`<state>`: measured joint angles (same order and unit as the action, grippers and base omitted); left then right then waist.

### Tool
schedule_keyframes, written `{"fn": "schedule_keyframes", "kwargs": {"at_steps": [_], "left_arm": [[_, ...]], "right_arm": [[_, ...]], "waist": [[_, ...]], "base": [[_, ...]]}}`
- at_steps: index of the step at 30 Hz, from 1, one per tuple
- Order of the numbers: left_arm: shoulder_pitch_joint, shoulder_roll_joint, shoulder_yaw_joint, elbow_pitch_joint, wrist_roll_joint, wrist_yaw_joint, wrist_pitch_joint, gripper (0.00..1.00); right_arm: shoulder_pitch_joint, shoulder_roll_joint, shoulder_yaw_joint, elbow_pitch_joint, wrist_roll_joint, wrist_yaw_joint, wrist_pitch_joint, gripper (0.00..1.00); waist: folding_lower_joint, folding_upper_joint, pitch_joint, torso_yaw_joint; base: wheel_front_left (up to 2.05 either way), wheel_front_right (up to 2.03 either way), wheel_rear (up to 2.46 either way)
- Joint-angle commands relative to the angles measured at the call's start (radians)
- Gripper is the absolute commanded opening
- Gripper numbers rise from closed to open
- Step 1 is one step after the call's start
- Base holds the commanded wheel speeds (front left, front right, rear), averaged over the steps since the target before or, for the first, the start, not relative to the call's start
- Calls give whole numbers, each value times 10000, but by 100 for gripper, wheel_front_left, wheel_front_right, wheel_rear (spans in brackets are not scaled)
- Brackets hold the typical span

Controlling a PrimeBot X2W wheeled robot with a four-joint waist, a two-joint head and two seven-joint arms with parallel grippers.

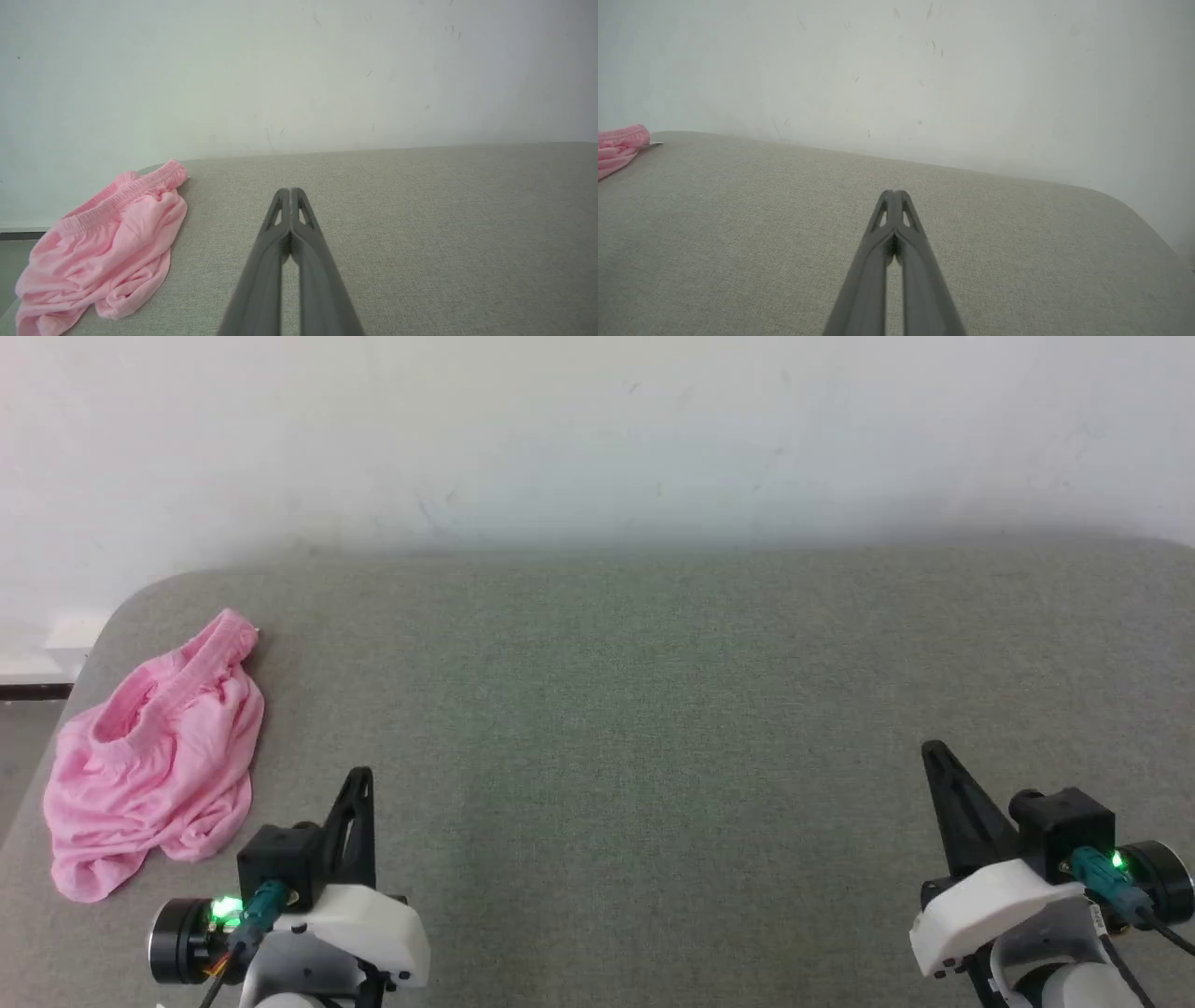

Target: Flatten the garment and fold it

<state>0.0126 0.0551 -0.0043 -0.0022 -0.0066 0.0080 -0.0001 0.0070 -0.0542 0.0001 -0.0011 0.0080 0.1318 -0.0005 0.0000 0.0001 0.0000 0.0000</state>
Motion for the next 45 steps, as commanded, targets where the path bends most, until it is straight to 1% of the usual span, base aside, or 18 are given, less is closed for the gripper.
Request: {"fn": "schedule_keyframes", "kwargs": {"at_steps": [1,23,24,29,45], "left_arm": [[-126,-49,43,22,66,-80,1,0],[-126,-49,43,22,66,-80,1,0],[0,0,0,0,-2,0,-1,100],[-9,4,-43,1,7,74,-59,100],[-107,58,-355,-19,40,538,-394,100]], "right_arm": [[-70,40,-1,11,-80,-11,5,0],[-70,40,-1,11,-80,-11,5,0],[0,0,-1,0,0,0,-1,100],[4,-7,-69,-5,41,0,-59,100],[64,-1,-362,-154,275,-2,-393,100]], "waist": [[0,-1,0,0],[0,-1,0,0],[0,-1,0,0],[0,-1,7,-1],[0,-1,48,149]], "base": [[0,0,0],[0,0,0],[0,0,0],[0,0,0],[0,0,0]]}}
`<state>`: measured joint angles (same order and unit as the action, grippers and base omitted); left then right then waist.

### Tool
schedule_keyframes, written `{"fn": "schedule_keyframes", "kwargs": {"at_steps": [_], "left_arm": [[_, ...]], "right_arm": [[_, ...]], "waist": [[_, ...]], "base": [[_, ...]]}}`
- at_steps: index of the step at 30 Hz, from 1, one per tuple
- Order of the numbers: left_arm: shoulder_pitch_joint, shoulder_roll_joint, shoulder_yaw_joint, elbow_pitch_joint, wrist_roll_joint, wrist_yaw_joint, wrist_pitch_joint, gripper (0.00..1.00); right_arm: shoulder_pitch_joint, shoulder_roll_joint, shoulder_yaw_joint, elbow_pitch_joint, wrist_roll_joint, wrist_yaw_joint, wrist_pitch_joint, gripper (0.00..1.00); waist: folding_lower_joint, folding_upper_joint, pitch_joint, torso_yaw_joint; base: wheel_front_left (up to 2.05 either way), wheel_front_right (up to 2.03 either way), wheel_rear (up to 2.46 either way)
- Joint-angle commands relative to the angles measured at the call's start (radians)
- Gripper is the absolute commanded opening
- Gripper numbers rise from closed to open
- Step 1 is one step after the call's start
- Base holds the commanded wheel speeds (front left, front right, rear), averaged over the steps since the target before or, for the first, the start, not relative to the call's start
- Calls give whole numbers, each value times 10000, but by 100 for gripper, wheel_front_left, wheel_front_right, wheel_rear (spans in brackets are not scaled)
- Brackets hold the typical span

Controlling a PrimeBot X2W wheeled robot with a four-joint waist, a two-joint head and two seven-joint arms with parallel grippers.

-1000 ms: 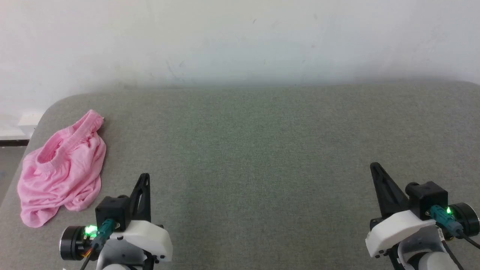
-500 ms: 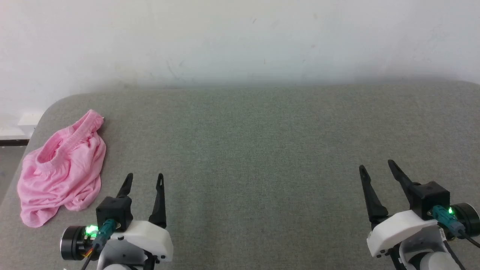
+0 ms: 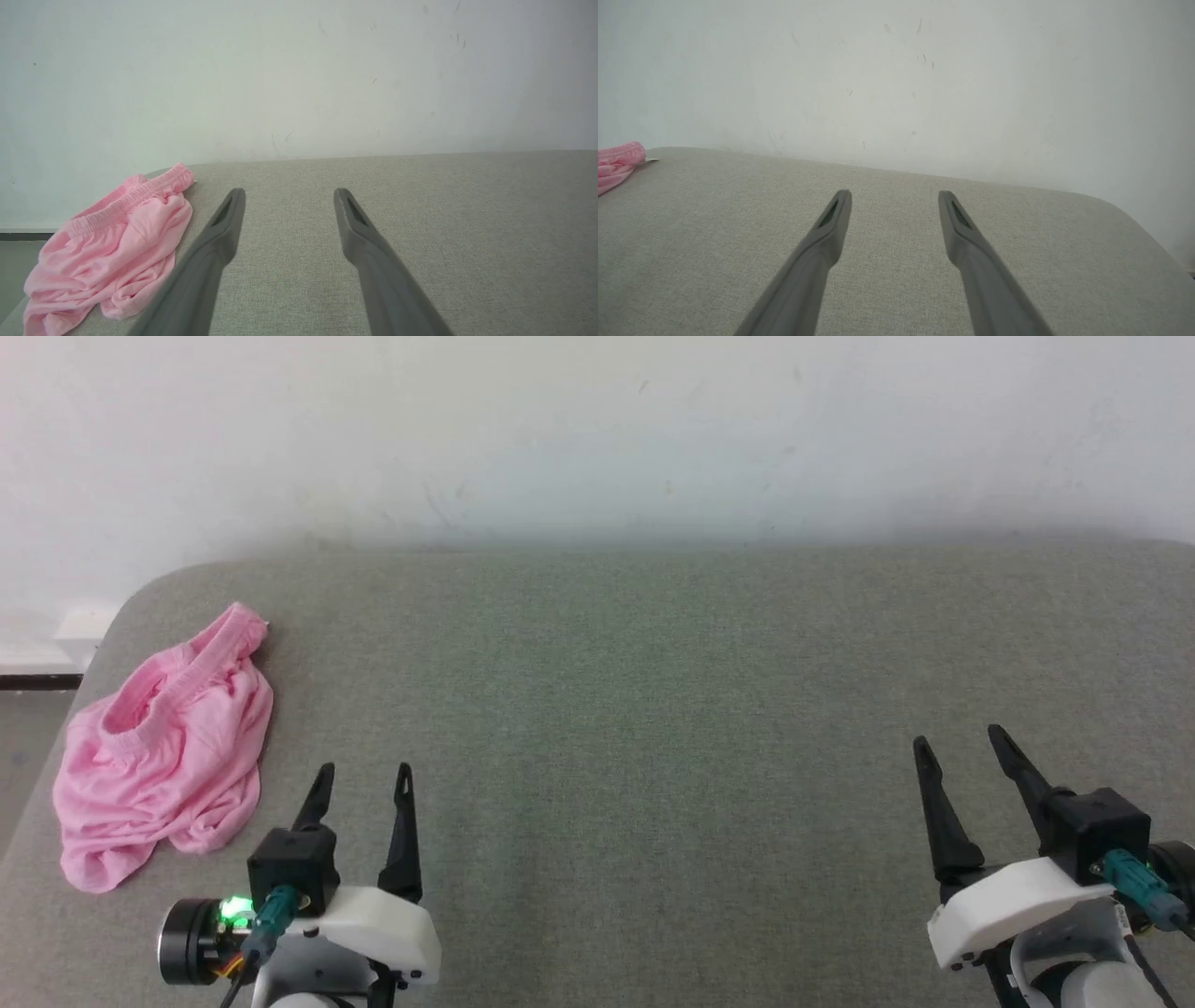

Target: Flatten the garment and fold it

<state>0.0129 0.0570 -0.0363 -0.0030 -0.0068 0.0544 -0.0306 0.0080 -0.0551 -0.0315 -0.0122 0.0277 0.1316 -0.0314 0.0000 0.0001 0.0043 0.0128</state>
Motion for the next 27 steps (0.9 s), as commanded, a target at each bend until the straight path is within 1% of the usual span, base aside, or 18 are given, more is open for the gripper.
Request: {"fn": "schedule_keyframes", "kwargs": {"at_steps": [1,10,27], "left_arm": [[-117,46,-58,-14,43,105,-110,100],[-174,106,-217,-36,12,393,-299,100],[-206,150,-402,-76,-44,914,-654,100]], "right_arm": [[59,9,-64,-53,90,0,-105,100],[116,13,-163,-135,159,-1,-294,100],[228,19,-373,-305,270,-2,-649,100]], "waist": [[0,-1,11,56],[0,-1,64,555],[0,-1,129,1996]], "base": [[0,0,0],[0,0,0],[0,0,0]]}}
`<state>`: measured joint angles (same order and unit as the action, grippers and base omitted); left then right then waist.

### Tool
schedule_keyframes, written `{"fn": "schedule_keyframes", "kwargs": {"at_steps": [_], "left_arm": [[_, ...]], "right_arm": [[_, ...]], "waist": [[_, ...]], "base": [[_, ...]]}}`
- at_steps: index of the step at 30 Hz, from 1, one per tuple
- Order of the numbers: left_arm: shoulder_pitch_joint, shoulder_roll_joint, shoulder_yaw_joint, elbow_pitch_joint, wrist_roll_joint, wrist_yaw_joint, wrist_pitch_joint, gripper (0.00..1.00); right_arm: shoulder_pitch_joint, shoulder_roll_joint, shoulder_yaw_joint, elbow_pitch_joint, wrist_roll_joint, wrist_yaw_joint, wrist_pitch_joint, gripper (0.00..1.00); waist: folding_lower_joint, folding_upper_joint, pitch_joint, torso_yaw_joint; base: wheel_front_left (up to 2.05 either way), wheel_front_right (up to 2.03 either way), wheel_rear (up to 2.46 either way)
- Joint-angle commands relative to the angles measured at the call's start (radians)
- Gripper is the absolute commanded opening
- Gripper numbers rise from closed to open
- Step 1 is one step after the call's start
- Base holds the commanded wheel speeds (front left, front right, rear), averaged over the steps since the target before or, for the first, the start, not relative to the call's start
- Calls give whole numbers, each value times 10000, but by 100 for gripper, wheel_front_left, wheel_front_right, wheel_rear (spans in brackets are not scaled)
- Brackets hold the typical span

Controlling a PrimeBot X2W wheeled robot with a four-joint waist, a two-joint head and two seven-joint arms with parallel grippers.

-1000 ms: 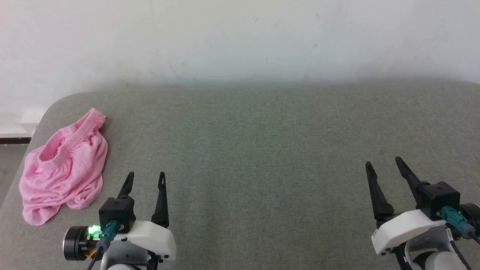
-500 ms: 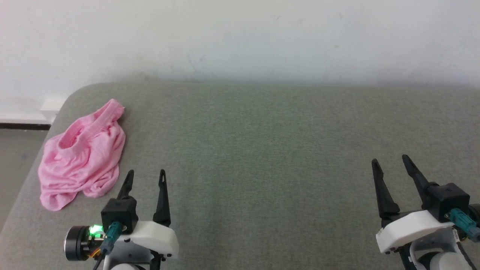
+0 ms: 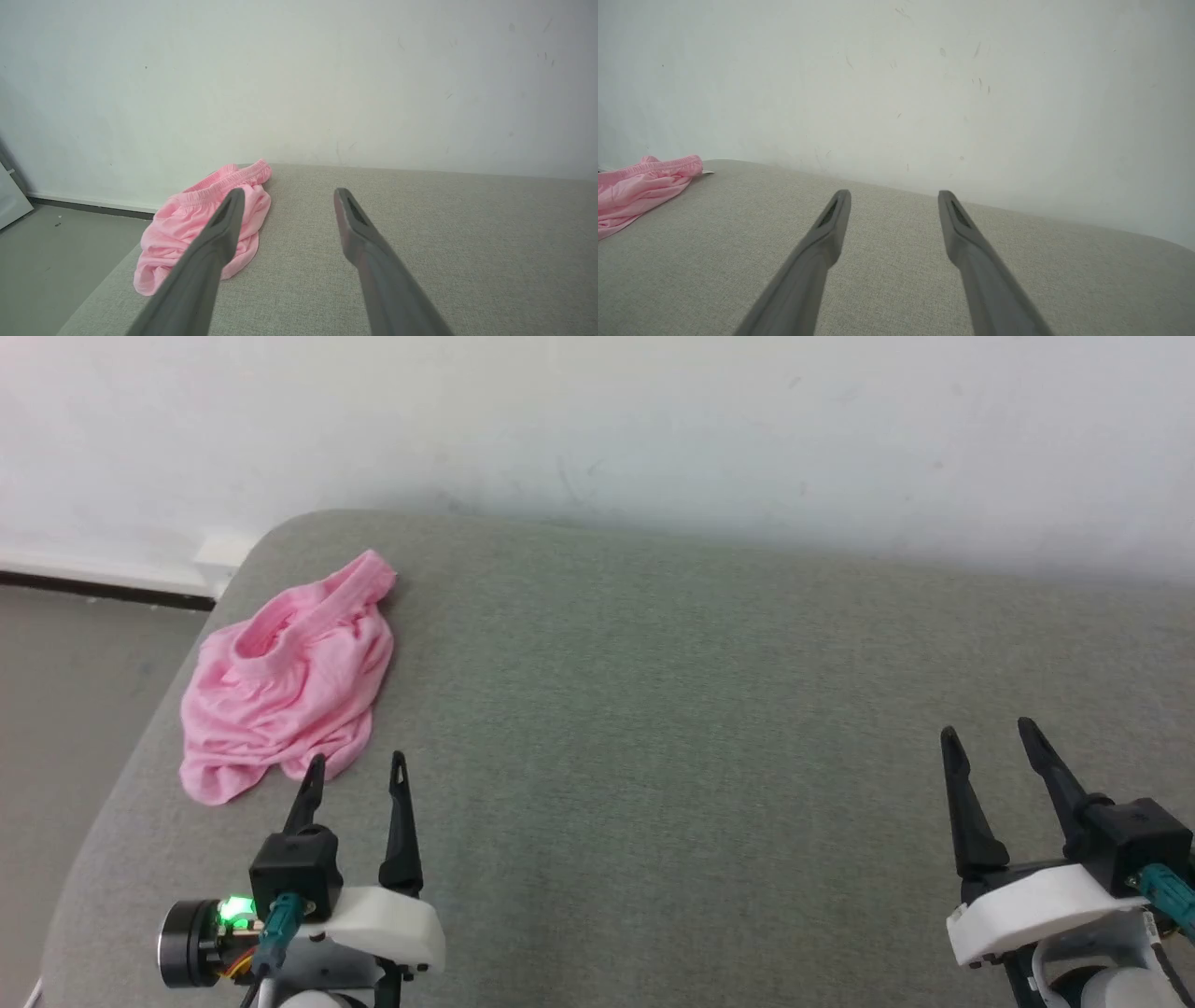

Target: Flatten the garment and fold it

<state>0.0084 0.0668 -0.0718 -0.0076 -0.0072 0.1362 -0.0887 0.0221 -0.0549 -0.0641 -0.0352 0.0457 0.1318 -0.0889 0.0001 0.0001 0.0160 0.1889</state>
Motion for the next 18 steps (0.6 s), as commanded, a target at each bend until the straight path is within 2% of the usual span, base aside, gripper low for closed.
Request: {"fn": "schedule_keyframes", "kwargs": {"at_steps": [1,18], "left_arm": [[-157,53,-51,-32,-40,126,-94,100],[-149,51,-74,-46,-60,562,-449,100]], "right_arm": [[90,18,-58,-86,93,-4,-94,100],[139,24,-281,-227,154,-6,-449,100]], "waist": [[-1,-1,16,317],[-1,-1,187,1331]], "base": [[0,0,0],[0,0,0]]}}
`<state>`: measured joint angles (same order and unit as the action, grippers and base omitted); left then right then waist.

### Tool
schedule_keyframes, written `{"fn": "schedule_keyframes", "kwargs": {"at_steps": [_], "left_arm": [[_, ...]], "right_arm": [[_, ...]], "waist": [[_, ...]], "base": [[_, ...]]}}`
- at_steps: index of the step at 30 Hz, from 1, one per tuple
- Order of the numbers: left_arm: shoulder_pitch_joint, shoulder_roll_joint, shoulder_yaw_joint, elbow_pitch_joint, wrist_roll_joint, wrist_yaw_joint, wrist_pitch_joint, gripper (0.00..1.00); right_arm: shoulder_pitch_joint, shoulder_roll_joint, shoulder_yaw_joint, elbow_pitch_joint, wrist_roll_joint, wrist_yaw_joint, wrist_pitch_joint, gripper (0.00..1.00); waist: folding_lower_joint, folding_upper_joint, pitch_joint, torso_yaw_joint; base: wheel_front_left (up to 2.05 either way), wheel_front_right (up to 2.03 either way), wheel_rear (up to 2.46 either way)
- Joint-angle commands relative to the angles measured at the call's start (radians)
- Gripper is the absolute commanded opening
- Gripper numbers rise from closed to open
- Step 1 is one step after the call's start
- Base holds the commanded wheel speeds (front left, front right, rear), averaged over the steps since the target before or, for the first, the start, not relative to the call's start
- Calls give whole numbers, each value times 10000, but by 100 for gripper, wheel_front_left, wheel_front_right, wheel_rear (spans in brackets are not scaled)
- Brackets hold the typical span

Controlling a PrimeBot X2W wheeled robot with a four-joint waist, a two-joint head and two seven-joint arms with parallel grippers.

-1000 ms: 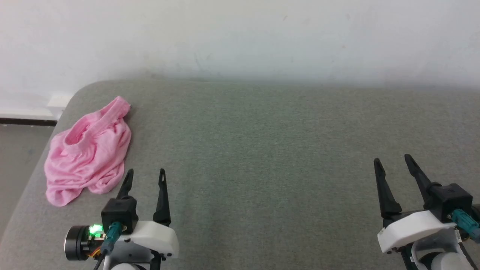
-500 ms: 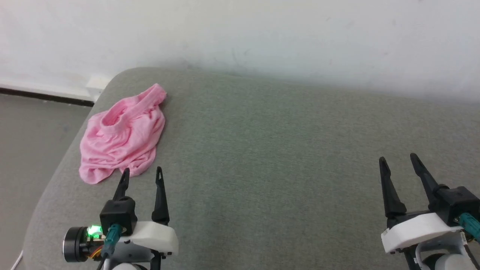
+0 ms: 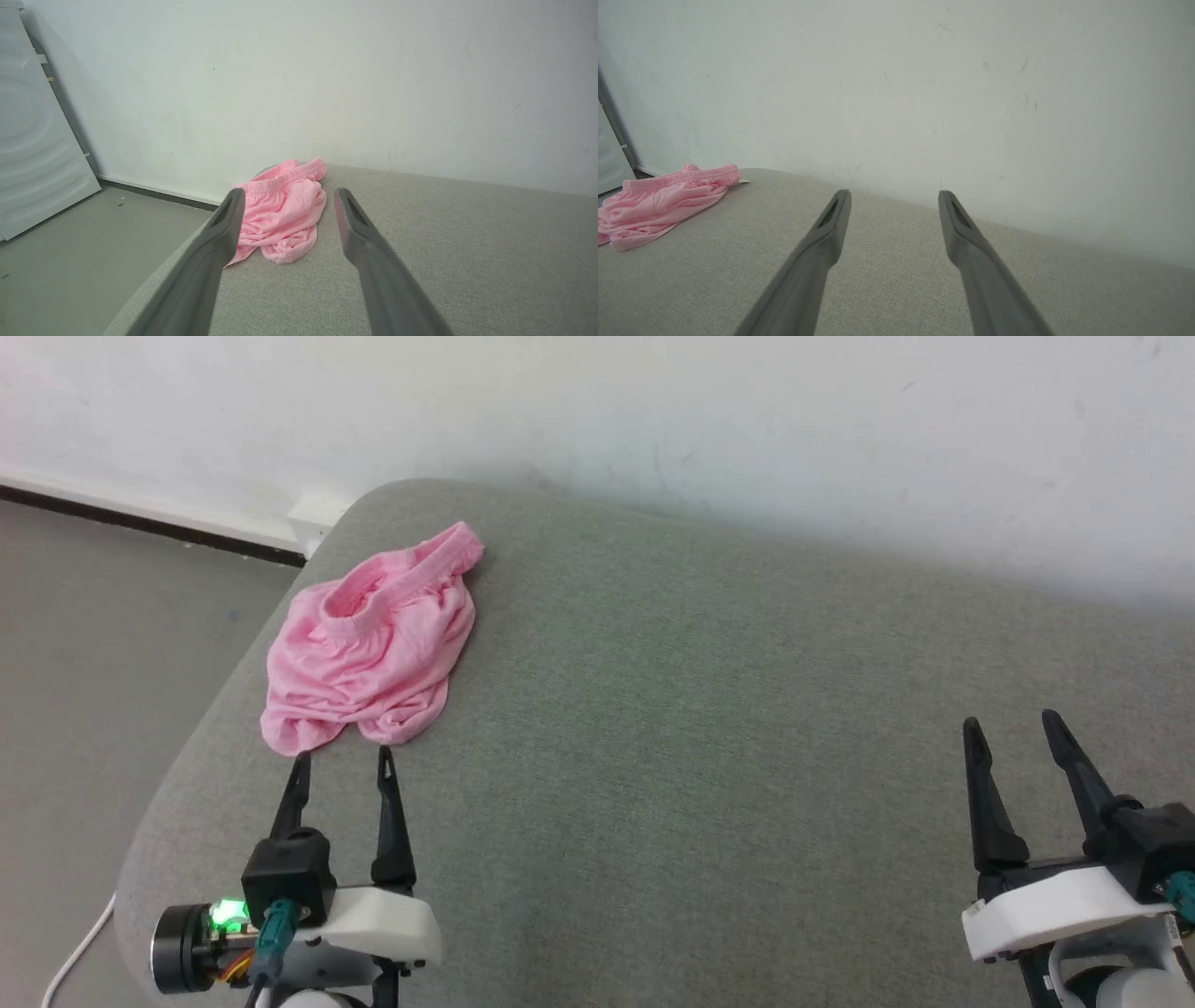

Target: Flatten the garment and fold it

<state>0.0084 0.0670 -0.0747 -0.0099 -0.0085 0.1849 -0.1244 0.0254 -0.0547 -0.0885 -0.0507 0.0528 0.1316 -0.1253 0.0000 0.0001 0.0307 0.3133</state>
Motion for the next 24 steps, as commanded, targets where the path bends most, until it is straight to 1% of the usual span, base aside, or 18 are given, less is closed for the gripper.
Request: {"fn": "schedule_keyframes", "kwargs": {"at_steps": [1,4,7,13,15,17,21,24], "left_arm": [[-181,73,-44,-10,-40,76,-113,100],[-291,159,-15,32,-37,60,-155,100],[-616,380,130,53,-38,37,-218,100],[-1796,918,642,587,-190,-55,-344,100],[-2340,1122,841,807,-340,-208,-386,100],[-2862,1493,974,1095,-318,-383,-428,100],[-3969,2145,1035,2190,-282,-694,-511,100],[-4976,2408,1133,2993,-692,-1116,-247,100]], "right_arm": [[105,23,-49,-82,80,-4,-106,100],[100,23,-66,-107,72,-4,-148,100],[56,24,-79,-176,2,-4,-210,100],[-82,27,-179,-383,-181,-5,-336,100],[-141,28,-204,-426,-234,-5,-378,100],[-236,28,-169,-498,-315,-5,-419,100],[-506,30,-303,-690,-483,-6,-503,100],[-713,31,-422,-835,-618,-6,-566,100]], "waist": [[0,-1,61,128],[0,-1,107,200],[0,-1,250,284],[0,-1,771,389],[0,-1,989,389],[0,-1,1267,331],[0,-1,1893,251],[0,-1,2356,194]], "base": [[0,0,0],[0,0,0],[0,0,0],[0,0,0],[0,0,0],[0,0,0],[0,0,0],[0,0,0]]}}
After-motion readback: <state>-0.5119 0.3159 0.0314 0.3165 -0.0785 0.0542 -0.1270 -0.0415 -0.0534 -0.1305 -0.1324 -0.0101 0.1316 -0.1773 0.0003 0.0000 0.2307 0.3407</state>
